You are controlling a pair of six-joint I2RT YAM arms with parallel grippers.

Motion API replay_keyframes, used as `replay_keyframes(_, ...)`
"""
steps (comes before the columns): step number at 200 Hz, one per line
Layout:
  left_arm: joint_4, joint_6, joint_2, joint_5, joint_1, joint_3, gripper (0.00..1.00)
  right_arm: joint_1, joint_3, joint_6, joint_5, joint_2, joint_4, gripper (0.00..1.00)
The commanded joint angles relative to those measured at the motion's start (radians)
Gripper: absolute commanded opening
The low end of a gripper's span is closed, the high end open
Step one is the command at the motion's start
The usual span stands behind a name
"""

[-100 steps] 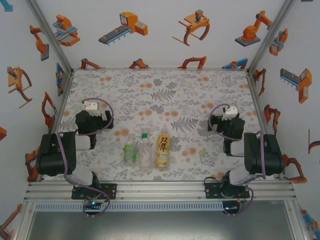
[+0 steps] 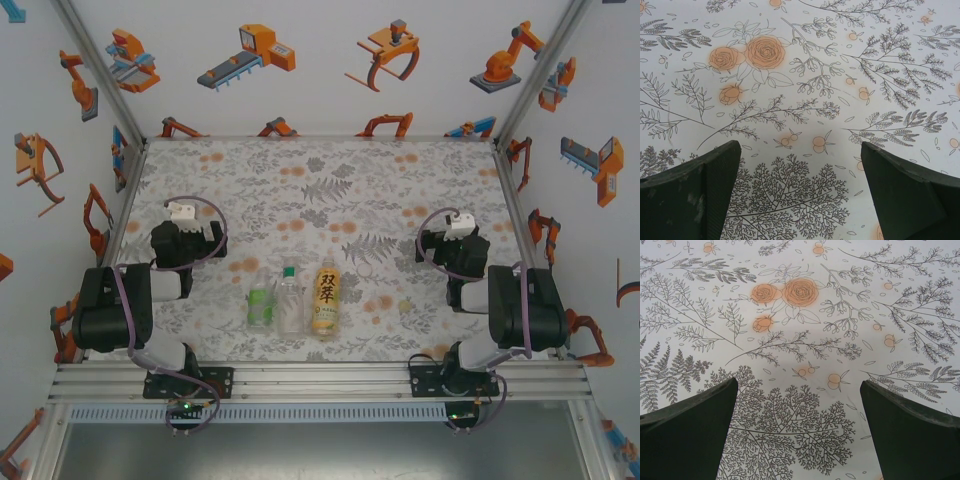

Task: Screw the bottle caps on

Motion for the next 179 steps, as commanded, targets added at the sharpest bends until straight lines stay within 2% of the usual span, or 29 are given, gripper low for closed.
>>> replay_keyframes(1,0.036,0.016,-0.010,0.017,0.003,-0.007,0.97,0.003,0.026,-0.010,-0.012,-0.002,-0.003,0.99)
replay_keyframes(34,0.034,0.011,-0.009,0.012,0.004,-0.007,0.97,0.001,0.077,0.012,0.043,0.002,-0.093,0.99)
replay_keyframes(55,0.017,-0.007,-0.009,-0.035,0.004,0.005,0.97,0.002,0.105,0.034,0.093,0.004,-0.139,0.99)
replay_keyframes(67,0.004,-0.016,-0.007,-0.072,0.003,0.011,0.97,0.001,0.107,0.035,0.094,0.004,-0.142,0.99)
replay_keyframes(135,0.002,-0.017,-0.015,-0.076,0.000,0.013,0.97,0.000,0.106,0.023,0.075,-0.006,-0.151,0.99)
replay_keyframes(179,-0.292,-0.011,-0.140,-0.081,0.000,0.110,0.97,0.002,0.109,0.023,0.068,-0.158,-0.282,0.99)
